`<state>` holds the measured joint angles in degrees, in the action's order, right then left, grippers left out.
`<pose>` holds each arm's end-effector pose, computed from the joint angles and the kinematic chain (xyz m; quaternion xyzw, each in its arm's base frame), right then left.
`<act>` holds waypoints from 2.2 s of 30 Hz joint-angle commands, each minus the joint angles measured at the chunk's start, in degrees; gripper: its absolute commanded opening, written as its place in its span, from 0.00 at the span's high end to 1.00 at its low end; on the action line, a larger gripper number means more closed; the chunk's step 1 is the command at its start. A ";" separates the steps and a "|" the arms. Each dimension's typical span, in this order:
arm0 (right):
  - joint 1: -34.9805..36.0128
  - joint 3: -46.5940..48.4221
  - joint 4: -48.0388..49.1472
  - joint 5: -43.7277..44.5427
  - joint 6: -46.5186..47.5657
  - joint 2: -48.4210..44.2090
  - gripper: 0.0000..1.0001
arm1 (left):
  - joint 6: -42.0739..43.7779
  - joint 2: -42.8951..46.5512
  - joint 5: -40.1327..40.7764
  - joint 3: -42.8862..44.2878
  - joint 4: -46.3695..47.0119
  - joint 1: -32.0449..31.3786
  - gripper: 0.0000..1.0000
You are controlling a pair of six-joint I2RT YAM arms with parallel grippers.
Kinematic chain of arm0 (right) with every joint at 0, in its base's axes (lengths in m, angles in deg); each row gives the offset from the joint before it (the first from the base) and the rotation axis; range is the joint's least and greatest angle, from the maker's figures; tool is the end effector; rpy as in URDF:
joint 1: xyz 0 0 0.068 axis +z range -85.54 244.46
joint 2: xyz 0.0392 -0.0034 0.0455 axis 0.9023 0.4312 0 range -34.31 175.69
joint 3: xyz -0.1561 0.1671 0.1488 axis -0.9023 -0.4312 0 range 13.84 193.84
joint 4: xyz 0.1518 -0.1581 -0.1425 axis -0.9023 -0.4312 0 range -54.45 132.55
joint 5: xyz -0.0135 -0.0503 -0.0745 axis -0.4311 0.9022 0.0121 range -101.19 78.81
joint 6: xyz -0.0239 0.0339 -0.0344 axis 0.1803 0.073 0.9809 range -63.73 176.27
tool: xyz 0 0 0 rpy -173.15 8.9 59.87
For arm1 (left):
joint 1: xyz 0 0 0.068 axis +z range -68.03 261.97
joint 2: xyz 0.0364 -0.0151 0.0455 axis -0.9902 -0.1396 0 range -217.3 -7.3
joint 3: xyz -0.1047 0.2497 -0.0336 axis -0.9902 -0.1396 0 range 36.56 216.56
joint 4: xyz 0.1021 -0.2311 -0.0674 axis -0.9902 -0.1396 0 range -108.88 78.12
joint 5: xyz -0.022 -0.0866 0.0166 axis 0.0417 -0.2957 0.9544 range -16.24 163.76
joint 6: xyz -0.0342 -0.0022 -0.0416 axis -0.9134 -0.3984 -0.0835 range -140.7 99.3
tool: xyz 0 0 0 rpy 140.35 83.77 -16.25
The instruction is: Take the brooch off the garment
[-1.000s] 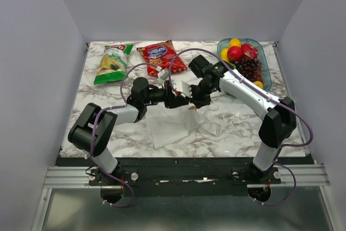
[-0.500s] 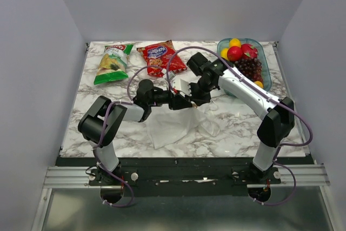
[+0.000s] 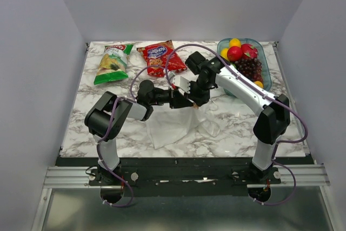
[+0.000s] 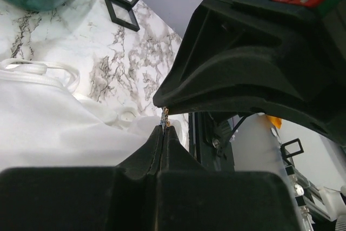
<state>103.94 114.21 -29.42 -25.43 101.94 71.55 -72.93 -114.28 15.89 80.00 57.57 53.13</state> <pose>0.2764 0.2390 0.2978 -0.6773 0.7172 0.1171 0.1149 0.2941 -0.1963 0.1830 0.2331 0.6467 -0.6686 0.2834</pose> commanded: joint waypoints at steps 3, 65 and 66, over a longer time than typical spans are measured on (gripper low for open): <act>-3.18 -0.70 3.76 -5.09 -7.44 -3.29 0.64 | 0.10 2.56 1.96 -2.48 4.99 -0.25 1.00; -6.79 9.58 -15.13 -2.13 9.17 2.68 0.98 | 4.23 6.25 5.48 -2.84 -2.91 3.26 0.61; -6.79 8.79 -15.48 -1.32 9.26 1.81 0.98 | 4.33 6.26 5.48 -2.66 -3.35 3.44 0.61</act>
<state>96.99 122.91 -33.51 -35.27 105.57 74.44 -71.16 -109.52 20.53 75.63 57.24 55.43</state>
